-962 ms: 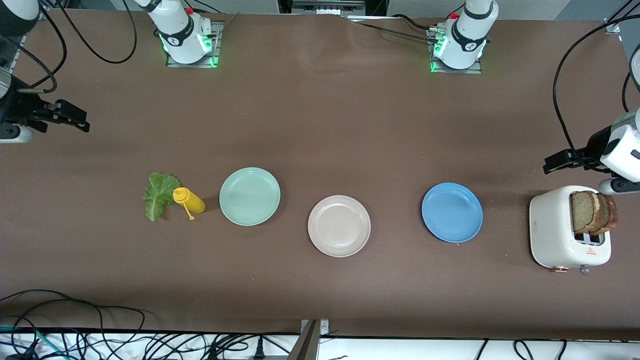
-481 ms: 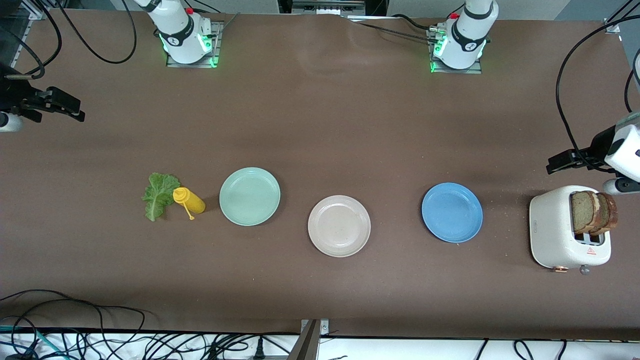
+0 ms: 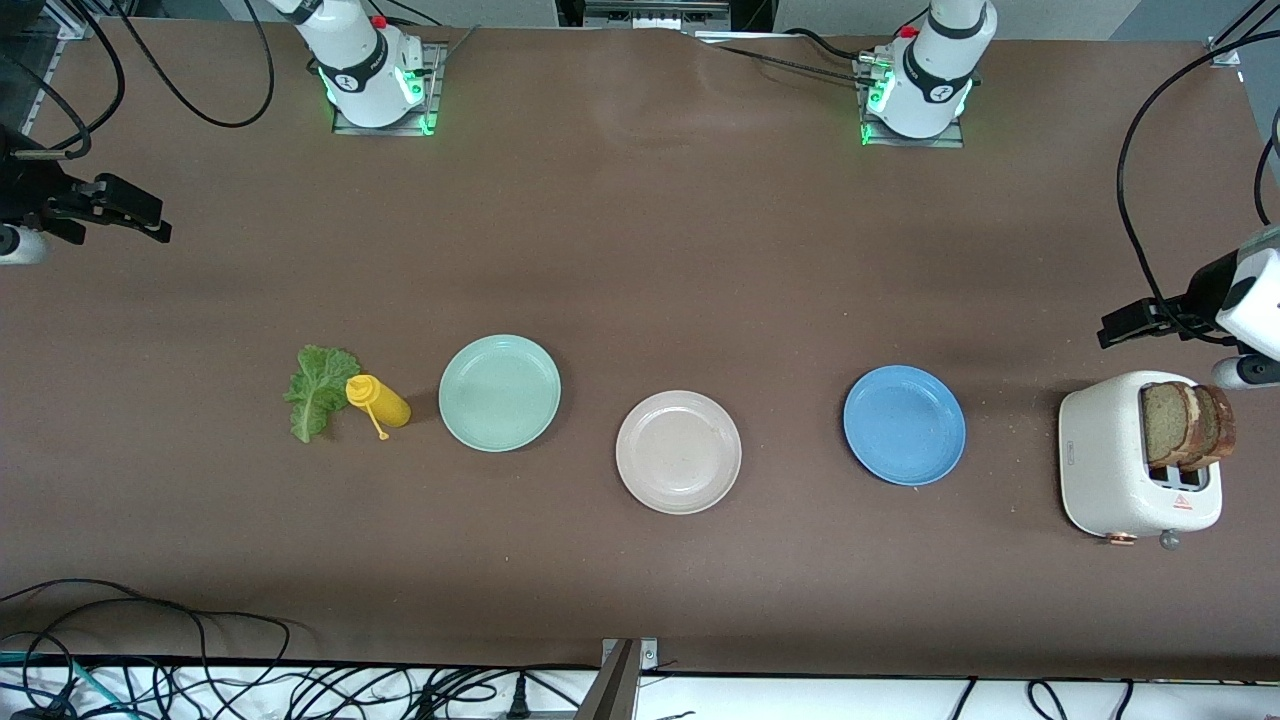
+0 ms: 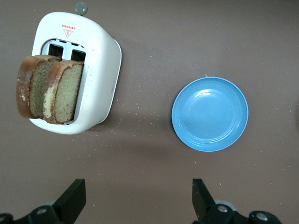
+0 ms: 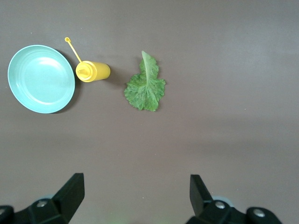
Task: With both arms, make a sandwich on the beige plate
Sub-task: 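Lower the left gripper onto a toast slice in the toaster and grasp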
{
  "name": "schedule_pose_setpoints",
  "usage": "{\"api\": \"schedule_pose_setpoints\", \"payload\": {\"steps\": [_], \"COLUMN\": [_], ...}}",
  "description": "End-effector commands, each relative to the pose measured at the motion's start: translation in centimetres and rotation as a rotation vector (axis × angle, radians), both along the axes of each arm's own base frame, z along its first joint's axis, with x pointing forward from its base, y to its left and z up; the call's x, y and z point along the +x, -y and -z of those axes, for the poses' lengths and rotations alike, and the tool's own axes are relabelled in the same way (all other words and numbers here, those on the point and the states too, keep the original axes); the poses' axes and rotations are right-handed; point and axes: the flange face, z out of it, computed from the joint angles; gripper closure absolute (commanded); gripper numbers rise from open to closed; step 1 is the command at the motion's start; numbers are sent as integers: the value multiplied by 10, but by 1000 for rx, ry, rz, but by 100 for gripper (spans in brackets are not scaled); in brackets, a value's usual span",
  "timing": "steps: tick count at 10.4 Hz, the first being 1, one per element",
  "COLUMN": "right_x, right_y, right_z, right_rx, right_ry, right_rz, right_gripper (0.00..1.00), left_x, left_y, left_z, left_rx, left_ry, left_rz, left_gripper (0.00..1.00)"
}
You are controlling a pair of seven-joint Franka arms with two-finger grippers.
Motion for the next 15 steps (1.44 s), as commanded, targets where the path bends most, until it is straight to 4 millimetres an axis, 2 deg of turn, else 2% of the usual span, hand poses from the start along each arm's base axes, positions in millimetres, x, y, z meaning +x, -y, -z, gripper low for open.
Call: {"api": "schedule_pose_setpoints", "payload": {"steps": [1, 4, 6, 7, 8, 9, 12, 15], "right_x": [3, 1, 1, 3, 10, 16, 17, 17], "right_y": [1, 1, -1, 0, -1, -1, -2, -1], "right_z": [0, -1, 0, 0, 11, 24, 22, 23], "right_rx": [11, 8, 11, -2, -1, 0, 8, 11], "right_ry": [4, -2, -5, 2, -15, -34, -21, -23], "right_rz": [14, 10, 8, -8, -5, -5, 1, 7], "right_gripper": [0, 0, 0, 0, 0, 0, 0, 0], "left_x": [0, 4, 8, 15, 23, 29, 45, 59], "left_y": [-14, -37, -43, -47, -50, -64, -100, -108], "left_z": [-7, -1, 2, 9, 16, 28, 59, 87], "left_rx": [23, 23, 59, 77, 85, 87, 99, 105], "left_ry": [18, 38, 47, 70, 101, 118, 182, 230], "left_rz": [41, 68, 90, 105, 127, 137, 192, 197], "left_gripper": [0, 0, 0, 0, 0, 0, 0, 0]}}
